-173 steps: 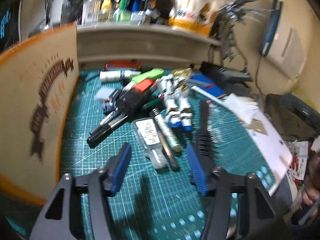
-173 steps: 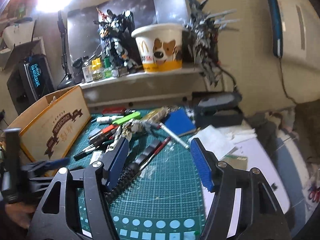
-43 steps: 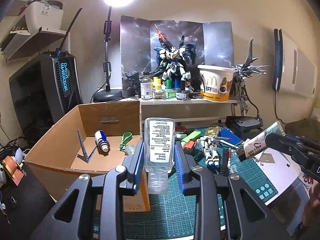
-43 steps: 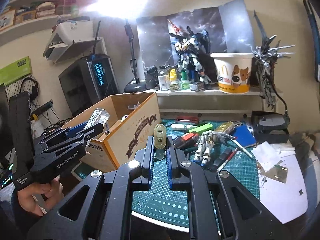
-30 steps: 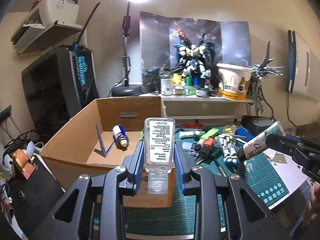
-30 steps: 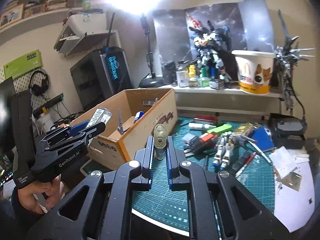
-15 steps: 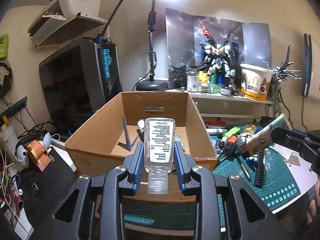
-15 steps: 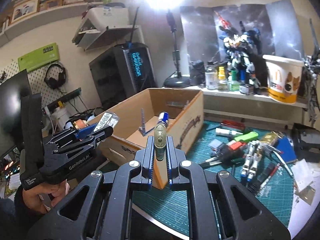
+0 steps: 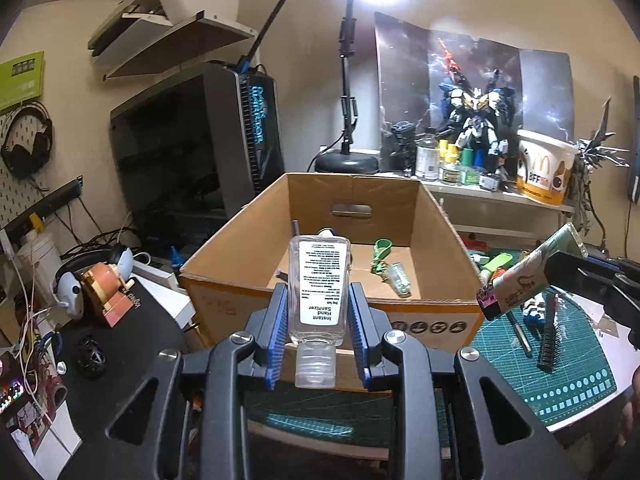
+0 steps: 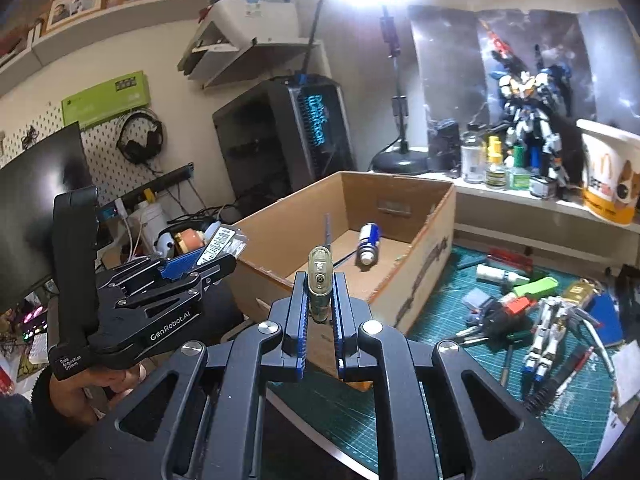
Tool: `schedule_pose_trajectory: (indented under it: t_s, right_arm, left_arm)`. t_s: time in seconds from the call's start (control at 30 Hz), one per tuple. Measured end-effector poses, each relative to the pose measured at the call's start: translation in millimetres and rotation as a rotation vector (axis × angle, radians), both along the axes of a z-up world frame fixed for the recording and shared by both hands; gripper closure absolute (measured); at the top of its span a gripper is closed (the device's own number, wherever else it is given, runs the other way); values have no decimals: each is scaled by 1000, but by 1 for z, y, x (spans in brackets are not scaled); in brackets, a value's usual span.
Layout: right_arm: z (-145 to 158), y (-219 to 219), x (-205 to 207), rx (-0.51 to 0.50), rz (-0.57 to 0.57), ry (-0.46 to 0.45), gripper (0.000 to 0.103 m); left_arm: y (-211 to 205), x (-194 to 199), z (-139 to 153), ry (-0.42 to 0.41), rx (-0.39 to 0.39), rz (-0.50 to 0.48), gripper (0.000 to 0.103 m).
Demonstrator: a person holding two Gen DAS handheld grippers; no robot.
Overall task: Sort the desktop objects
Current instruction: 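Carry the sanitizer bottle with left tool while right tool carries the marker toward the box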
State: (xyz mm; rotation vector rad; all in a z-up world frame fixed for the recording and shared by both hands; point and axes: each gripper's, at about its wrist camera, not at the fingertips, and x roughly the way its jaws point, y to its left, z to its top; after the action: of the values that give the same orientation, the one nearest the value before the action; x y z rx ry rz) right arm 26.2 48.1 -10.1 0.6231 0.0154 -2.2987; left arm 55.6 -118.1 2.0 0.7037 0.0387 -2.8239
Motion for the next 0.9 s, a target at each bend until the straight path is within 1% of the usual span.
schedule_pose_trajectory:
  t_s: [0.63,0.9]
  right_arm:
    - [-4,-38,-4,9,89,-6,93]
    - [-6,-46,-4,19,111,-13,93]
  left_arm:
    - [-31,16,-3,-15,0,90,74]
    - [-34,17,-4,-22,1,100,74]
